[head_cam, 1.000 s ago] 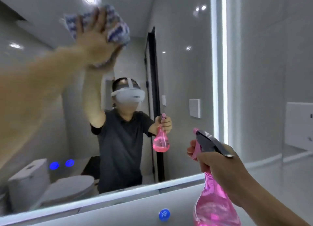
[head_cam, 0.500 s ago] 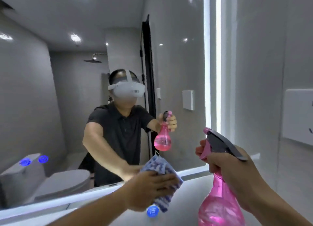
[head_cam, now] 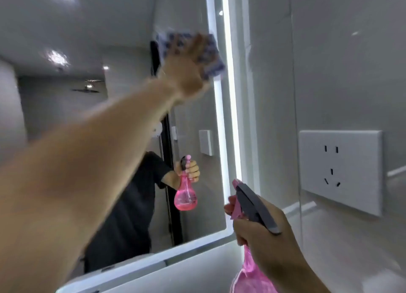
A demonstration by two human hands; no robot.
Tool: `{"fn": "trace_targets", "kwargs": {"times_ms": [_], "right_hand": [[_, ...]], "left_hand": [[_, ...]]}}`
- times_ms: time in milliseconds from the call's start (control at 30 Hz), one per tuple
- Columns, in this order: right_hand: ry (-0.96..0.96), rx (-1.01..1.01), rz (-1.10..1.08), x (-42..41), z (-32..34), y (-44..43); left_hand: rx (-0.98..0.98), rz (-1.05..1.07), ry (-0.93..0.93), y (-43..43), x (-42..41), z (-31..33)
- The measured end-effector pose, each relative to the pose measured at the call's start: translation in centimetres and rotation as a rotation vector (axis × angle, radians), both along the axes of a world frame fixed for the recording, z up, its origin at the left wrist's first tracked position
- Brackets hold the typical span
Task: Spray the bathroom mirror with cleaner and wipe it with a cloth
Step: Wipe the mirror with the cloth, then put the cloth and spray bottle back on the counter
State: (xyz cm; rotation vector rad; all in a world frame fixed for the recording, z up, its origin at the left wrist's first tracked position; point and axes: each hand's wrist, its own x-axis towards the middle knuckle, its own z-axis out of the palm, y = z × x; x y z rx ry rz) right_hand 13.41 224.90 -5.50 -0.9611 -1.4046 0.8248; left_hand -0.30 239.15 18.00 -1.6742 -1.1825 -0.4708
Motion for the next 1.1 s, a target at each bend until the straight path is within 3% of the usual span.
{"fn": "trace_targets", "kwargs": {"times_ms": [67, 200, 267, 367, 467, 567, 633, 667, 900, 1100], "right_hand": [[0.037, 0.001, -0.027, 0.5, -1.6, -0.5], [0.017, -0.021, -0.082, 1.8, -6.0, -3.1], [0.022, -0.028, -0.107, 2.3, -8.5, -4.2], [-0.017, -0.118, -0.039, 2.4, -11.9, -4.6], [-0.051, -0.183, -0.034, 1.9, -14.8, -4.7], [-0.048, -0.231, -0.003, 0.7, -17.1, -5.2], [-0.05, -0.249, 0.028, -0.1, -18.3, -5.7], [-0.065, -0.255, 0.038, -0.5, -18.9, -5.9], [-0.138, -0.317, -0.103, -1.0, -24.0, -4.9], [-0.234, -0.308, -0.14, -2.4, -30.3, -1.5]], "left_hand": [[-0.044, -0.064, 0.136, 0.8, 1.8, -7.3], [-0.4, -0.228, 0.235, -0.7, 1.6, -28.6], [-0.47, -0.276, 0.304, -2.1, 0.1, -34.9], [-0.583, -0.31, 0.227, -5.9, -0.3, -40.7], [-0.709, -0.299, -0.18, -10.0, -0.6, -43.0], [-1.096, -0.149, -1.034, -13.9, -1.7, -44.3], [-1.261, -0.249, -1.62, -15.7, -2.9, -45.0], [-1.279, -0.277, -1.811, -16.5, -3.5, -45.2], [-1.115, -0.26, -2.401, -20.6, -9.2, -47.4], [-1.11, -0.177, -2.625, -22.3, -10.2, -50.2]]}}
